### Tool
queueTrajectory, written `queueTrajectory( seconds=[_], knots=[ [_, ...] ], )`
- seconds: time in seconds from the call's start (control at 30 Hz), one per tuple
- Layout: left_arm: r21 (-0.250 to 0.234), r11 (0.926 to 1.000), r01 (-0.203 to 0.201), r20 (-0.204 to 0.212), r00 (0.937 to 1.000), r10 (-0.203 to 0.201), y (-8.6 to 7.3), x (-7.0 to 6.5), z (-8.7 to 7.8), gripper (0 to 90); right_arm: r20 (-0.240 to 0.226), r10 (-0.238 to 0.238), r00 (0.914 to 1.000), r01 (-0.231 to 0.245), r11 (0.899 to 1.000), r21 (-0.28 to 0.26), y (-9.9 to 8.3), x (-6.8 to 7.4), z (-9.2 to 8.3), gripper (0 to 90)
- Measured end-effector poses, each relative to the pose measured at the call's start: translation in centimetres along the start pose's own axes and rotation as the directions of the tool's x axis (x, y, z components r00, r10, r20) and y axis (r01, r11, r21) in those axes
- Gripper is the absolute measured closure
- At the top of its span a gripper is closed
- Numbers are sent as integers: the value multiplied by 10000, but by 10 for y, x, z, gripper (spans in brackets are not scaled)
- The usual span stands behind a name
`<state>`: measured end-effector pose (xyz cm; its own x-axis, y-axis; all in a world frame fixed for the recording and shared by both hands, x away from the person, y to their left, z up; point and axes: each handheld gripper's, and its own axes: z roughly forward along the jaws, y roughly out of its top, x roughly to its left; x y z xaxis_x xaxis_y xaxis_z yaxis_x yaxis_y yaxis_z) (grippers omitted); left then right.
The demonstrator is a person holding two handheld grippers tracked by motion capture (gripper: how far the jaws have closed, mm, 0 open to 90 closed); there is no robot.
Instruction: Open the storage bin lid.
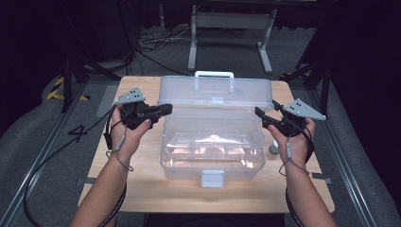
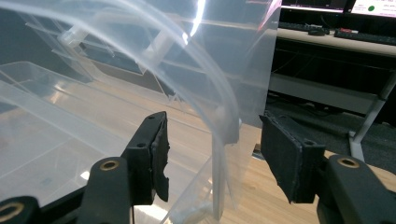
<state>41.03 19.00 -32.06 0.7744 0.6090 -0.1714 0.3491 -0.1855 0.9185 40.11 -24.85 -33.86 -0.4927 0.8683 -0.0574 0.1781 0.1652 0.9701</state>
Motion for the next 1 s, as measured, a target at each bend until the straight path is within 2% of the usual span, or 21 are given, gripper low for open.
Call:
queueTrajectory(
  seconds=[0.27,0.7,0.87,1.0],
  knots=[
    [-43,9999,122,119,9999,-121,0,0,0,845,366,373,9986,-383,9989,265,2,1,6,433],
    [-89,9998,200,218,9996,-198,-1,2,0,844,989,139,9950,-151,9998,115,12,3,12,454],
    [-80,9998,190,214,9996,-188,-1,2,0,838,1173,153,9930,-137,9998,-141,17,4,11,458],
    [-77,9998,190,204,9996,-189,-2,2,1,835,1316,-24,9913,52,9998,-204,20,6,11,472]
  ],
)
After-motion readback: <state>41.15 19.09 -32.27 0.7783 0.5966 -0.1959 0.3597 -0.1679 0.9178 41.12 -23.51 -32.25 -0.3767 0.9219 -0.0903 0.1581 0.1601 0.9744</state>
